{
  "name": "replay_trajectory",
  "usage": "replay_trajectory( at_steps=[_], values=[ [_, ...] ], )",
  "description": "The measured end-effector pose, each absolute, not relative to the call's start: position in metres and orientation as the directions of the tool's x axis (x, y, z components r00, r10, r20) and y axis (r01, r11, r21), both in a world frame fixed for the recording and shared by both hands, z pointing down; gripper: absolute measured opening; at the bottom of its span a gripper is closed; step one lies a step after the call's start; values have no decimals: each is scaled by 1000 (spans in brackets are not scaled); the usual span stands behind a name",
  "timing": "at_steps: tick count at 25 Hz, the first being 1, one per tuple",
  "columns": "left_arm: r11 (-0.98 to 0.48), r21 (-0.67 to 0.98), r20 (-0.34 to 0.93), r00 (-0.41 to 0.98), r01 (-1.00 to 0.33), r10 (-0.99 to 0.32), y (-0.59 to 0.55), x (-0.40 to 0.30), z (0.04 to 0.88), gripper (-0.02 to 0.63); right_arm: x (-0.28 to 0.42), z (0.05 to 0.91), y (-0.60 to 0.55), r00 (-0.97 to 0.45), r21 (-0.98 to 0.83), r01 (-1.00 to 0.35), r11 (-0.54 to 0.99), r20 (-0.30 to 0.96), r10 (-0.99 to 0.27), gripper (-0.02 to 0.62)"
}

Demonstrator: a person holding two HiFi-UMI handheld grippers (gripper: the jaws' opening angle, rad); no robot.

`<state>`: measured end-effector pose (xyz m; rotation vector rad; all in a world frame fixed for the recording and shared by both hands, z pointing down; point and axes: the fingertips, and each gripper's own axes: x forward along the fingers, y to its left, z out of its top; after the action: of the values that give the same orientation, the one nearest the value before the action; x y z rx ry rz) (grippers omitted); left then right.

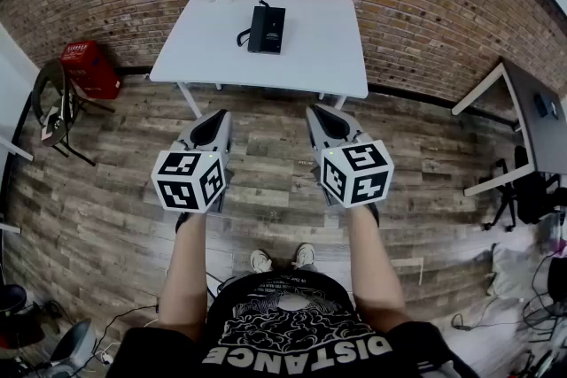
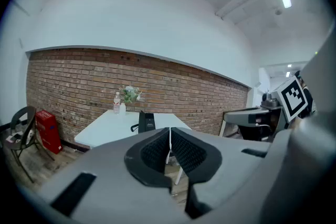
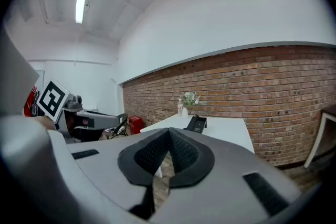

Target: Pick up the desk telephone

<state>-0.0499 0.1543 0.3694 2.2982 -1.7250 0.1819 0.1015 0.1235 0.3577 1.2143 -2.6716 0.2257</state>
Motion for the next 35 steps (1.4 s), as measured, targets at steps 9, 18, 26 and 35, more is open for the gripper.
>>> replay_trajectory(
  at_steps=[9,18,26,35],
  values=[
    [-295,141,257,323,-945,-911,146,-66,377,14,82,364,122,-622,-46,-774,631,244,-745,2],
    [-326,167,240,359,-930,-902,128,-86,383,17,60,374,109,-607,-45,-784,619,260,-751,3],
    [-342,180,243,378,-922,-893,97,-97,391,77,47,381,79,-606,-52,-786,616,262,-751,32],
    [-332,180,260,370,-926,-892,31,-111,399,97,38,391,10,-614,-71,-782,619,263,-745,57]
  ],
)
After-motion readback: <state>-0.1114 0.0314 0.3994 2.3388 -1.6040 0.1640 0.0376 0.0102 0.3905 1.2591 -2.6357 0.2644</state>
